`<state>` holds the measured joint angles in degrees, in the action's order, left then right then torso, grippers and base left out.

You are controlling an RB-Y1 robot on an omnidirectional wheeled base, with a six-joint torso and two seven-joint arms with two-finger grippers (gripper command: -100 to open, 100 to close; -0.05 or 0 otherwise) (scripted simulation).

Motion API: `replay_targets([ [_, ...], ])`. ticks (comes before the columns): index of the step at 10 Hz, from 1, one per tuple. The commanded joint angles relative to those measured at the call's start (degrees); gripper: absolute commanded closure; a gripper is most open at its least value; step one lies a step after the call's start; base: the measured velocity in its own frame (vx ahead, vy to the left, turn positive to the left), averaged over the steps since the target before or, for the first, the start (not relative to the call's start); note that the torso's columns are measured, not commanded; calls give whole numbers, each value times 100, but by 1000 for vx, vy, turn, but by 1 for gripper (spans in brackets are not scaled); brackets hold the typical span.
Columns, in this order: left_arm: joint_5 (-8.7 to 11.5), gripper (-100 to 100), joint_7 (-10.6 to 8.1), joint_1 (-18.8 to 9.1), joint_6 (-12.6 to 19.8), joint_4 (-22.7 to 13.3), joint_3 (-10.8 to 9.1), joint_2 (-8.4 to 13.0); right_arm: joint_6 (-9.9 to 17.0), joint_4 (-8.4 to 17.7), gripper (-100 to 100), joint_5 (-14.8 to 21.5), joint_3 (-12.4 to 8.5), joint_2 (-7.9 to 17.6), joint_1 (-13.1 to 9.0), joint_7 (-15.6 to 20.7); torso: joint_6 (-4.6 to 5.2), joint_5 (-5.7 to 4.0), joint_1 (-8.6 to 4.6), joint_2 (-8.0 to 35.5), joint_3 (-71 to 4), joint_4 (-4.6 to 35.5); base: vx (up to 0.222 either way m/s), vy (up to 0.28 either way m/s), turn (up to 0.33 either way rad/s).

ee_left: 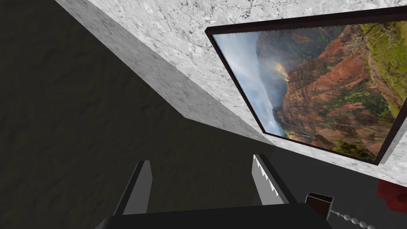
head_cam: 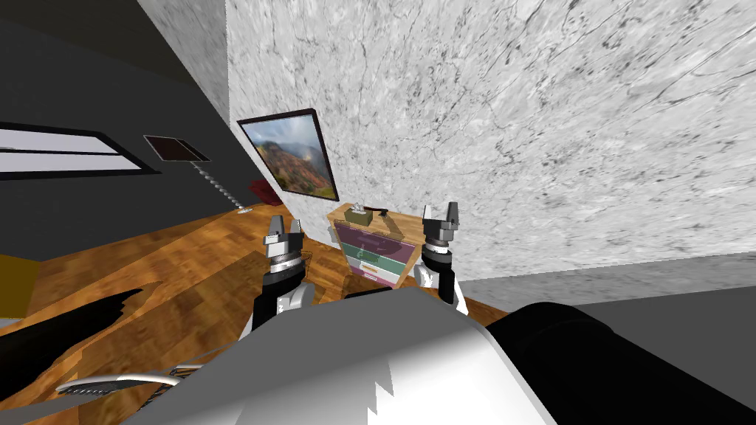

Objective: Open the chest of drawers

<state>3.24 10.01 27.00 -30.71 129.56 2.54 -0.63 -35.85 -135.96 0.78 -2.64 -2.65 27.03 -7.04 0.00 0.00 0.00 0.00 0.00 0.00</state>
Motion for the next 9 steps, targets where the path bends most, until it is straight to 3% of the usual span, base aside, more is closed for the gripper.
replay_targets([
  [1, 0, 0, 0, 0, 0, 0, 0, 0, 0, 0, 0, 0, 0, 0, 0, 0, 0, 0, 0, 232, -467, 235, 0, 0, 0],
  [9, 0, 0, 0, 0, -1, 2, 0, 0, 0, -2, 0, 0, 0, 0, 0, 0, 0, 0, 0, 3539, -7073, 3537, 0, 0, 0],
])
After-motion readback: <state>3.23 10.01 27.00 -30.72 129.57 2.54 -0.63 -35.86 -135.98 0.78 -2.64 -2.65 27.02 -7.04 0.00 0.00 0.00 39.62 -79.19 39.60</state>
